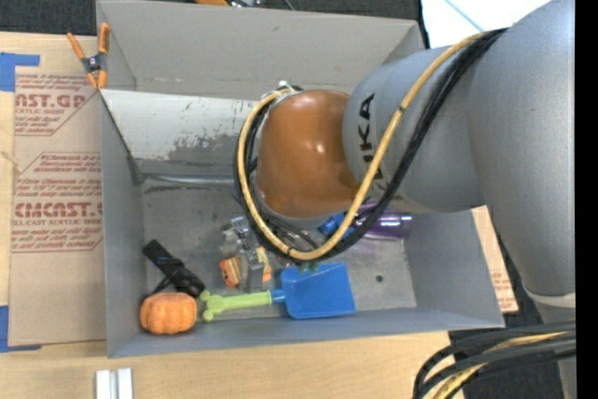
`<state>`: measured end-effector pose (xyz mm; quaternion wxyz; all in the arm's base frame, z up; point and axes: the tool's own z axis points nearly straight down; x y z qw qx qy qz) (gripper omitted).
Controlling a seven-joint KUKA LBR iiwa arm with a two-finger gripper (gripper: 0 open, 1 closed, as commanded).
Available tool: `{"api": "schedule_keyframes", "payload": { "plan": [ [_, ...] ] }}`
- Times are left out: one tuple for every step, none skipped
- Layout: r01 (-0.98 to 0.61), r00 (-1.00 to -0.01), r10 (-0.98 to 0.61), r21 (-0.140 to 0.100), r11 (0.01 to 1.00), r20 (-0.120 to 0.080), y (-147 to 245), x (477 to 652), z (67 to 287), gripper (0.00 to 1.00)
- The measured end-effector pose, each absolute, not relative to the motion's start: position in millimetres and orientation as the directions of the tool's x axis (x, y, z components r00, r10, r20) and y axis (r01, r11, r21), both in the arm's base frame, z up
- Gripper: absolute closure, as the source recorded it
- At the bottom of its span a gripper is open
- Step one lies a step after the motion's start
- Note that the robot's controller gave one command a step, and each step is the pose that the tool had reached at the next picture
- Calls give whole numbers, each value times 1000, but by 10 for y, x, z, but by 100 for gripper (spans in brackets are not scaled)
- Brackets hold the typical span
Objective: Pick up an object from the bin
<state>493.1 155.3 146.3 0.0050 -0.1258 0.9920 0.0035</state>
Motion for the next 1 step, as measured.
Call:
{"api": "schedule_keyframes", "payload": {
  "plan": [
    [-160, -987, -160, 8, 987, -23, 1381, 5457, 1602, 100]
  ]
}}
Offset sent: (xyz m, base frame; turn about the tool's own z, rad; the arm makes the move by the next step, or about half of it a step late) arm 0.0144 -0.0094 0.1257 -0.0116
